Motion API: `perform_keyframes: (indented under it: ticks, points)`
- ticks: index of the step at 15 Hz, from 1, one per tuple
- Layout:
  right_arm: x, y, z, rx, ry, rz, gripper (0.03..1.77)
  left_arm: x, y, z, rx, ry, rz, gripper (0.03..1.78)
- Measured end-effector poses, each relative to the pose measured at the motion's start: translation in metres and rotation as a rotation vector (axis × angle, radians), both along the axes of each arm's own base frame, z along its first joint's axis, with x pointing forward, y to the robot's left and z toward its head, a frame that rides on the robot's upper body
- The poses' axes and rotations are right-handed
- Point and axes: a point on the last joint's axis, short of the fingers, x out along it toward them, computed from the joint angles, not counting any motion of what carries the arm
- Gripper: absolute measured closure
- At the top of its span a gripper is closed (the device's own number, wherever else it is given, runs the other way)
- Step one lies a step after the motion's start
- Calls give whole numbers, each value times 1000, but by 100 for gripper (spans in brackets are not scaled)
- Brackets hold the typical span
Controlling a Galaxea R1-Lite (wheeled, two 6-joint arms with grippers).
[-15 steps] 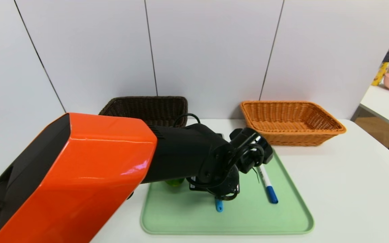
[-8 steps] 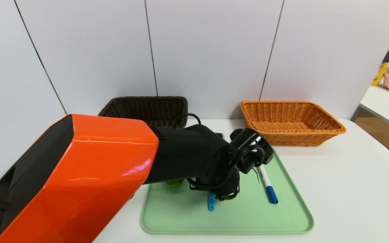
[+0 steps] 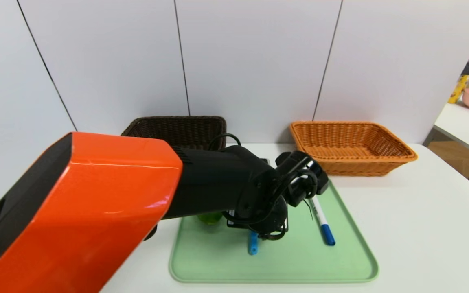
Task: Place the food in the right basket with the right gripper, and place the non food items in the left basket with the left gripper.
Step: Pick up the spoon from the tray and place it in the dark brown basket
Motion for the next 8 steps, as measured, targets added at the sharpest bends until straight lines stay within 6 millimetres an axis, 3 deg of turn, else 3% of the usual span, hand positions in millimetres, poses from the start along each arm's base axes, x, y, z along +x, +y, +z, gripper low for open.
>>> perform_keyframes:
  ticks: [5, 8]
  points:
    - [0, 0, 0, 0, 0, 0, 10, -7, 21, 53, -65, -90, -16, 166]
    - [0, 0, 0, 0, 0, 0, 10, -1, 44, 83, -113, -151, 20, 166]
